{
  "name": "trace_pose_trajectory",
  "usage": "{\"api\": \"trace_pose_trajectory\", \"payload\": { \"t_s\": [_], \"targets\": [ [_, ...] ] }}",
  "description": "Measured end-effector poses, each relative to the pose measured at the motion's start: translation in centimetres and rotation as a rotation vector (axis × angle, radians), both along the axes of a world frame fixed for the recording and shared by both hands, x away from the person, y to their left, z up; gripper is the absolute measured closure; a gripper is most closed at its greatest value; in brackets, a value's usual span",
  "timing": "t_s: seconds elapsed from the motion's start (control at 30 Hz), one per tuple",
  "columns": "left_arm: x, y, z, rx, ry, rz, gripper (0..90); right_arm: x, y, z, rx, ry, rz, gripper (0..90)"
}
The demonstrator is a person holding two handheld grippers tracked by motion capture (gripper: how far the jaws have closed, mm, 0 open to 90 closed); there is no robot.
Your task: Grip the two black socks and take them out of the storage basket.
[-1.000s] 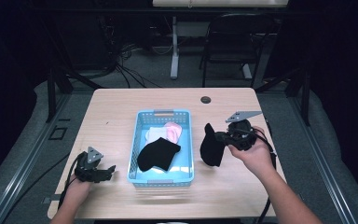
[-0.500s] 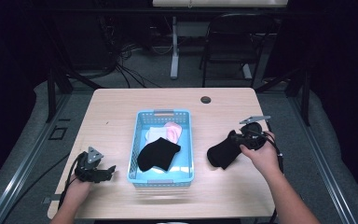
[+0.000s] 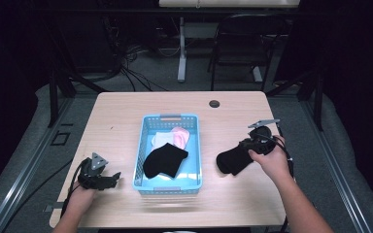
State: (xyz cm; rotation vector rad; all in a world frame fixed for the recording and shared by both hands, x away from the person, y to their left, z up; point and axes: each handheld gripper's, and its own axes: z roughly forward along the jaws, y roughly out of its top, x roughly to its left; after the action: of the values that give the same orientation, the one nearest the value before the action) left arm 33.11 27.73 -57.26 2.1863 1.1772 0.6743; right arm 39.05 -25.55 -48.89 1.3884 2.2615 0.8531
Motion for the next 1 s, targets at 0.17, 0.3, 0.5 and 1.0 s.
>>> {"api": "trace_pose_trajectory", "payload": {
  "t_s": [0.17,0.3,0.5,1.0],
  "targets": [
    [0.0,0.0,0.0,-0.002,-0.001,0.003,15.5,0.3,2.1,0.8,0.001,-0.006,0.067,68.5],
    [0.0,0.0,0.0,-0.002,-0.003,0.002,15.6,0.6,4.5,1.8,-0.001,-0.02,0.132,67.8],
    [0.0,0.1,0.1,-0.01,-0.003,0.002,15.5,1.2,8.3,2.7,-0.022,-0.033,0.233,66.7],
    [-0.1,0.3,0.3,-0.022,-0.02,0.005,15.5,2.3,16.7,3.5,-0.055,-0.03,0.411,65.0]
  ]
}}
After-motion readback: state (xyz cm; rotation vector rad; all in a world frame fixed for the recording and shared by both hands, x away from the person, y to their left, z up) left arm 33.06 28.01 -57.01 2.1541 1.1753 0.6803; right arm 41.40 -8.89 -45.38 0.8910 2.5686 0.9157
